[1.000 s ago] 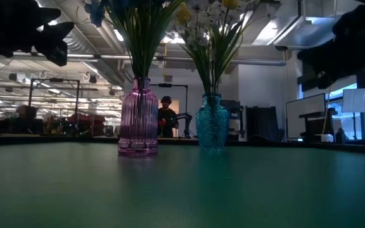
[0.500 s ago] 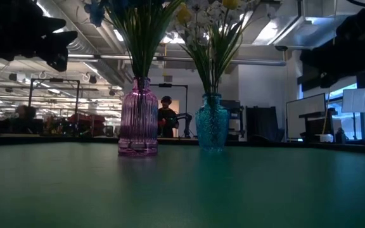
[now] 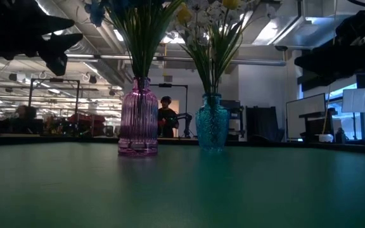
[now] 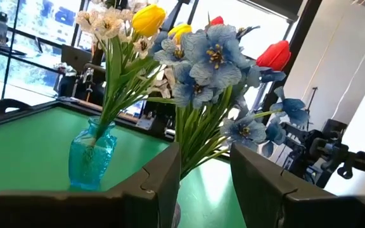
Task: Sort flowers into vase by color
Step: Return to Home Position
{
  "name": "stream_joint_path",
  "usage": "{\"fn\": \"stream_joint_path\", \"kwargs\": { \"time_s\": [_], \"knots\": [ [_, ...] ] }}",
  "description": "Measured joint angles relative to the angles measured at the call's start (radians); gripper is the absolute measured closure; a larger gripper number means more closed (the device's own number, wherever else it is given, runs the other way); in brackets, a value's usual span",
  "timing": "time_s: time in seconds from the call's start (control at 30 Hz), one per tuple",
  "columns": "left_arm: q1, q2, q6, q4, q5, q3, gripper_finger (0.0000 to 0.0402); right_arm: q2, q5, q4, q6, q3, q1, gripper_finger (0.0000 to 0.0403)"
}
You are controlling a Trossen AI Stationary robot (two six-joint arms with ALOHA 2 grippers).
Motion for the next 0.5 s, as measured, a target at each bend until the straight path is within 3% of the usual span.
{"fn": "stream_joint_path", "kwargs": {
  "time_s": [0.5],
  "knots": [
    [0.000,0.002,-0.002,-0.001,0.001,0.000,0.0269,0.000,-0.007,0.000,0.001,-0.002,0.000,0.0379]
  ]
}}
